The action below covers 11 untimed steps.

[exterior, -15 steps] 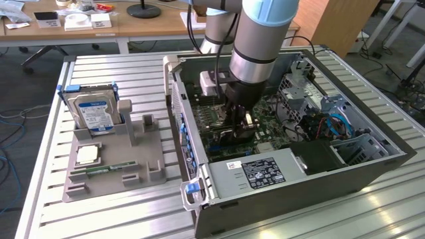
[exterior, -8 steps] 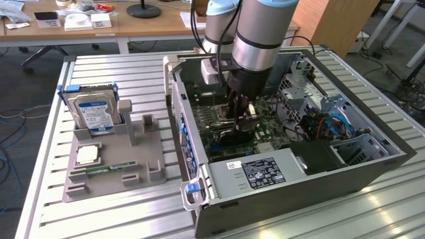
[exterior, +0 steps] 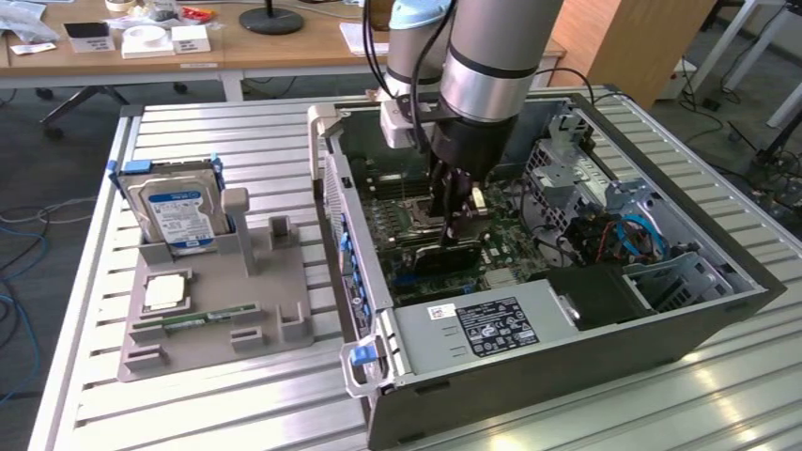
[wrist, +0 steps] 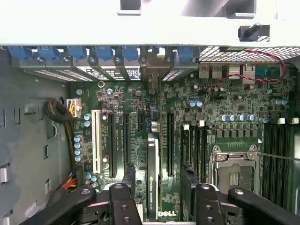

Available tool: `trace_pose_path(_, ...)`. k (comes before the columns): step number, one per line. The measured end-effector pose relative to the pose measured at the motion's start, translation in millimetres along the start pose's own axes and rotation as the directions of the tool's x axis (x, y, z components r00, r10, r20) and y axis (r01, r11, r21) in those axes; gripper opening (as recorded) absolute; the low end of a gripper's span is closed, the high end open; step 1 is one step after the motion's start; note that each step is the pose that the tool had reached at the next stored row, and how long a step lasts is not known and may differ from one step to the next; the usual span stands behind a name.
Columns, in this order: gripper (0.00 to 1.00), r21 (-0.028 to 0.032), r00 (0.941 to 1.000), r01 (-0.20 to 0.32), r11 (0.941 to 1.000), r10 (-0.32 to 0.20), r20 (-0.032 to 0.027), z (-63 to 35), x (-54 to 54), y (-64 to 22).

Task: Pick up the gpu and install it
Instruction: 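Insert the gpu into the slot, then press down on the gpu until it lock into place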

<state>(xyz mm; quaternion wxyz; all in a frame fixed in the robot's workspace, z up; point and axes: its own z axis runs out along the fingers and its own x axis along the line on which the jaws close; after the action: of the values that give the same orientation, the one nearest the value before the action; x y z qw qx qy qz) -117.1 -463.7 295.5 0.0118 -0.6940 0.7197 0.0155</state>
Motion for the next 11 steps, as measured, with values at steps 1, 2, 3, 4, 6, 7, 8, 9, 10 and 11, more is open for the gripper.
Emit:
trace_pose_path(1,0.51,0.0,1.0,0.0,1.0,0.0,0.0,0.0,0.0,0.0)
trace_pose_path(2,0.51,0.0,1.0,0.0,1.0,0.0,0.0,0.0,0.0,0.0)
trace_pose_path(3,0.51,0.0,1.0,0.0,1.0,0.0,0.0,0.0,0.0,0.0)
trace_pose_path(4,0.51,0.0,1.0,0.0,1.0,0.0,0.0,0.0,0.0,0.0)
trace_pose_path(6,0.51,0.0,1.0,0.0,1.0,0.0,0.0,0.0,0.0,0.0)
trace_pose_path(7,0.51,0.0,1.0,0.0,1.0,0.0,0.0,0.0,0.0,0.0)
trace_pose_path(8,0.51,0.0001,1.0,0.0,1.0,0.0,0.0,0.0,0.0,0.0)
trace_pose_path(9,0.51,0.0001,1.0,0.0,1.0,0.0,0.0,0.0,0.0,0.0)
trace_pose_path(10,0.51,0.0001,1.0,0.0,1.0,0.0,0.0,0.0,0.0,0.0)
trace_pose_path(11,0.51,0.0001,1.0,0.0,1.0,0.0,0.0,0.0,0.0,0.0)
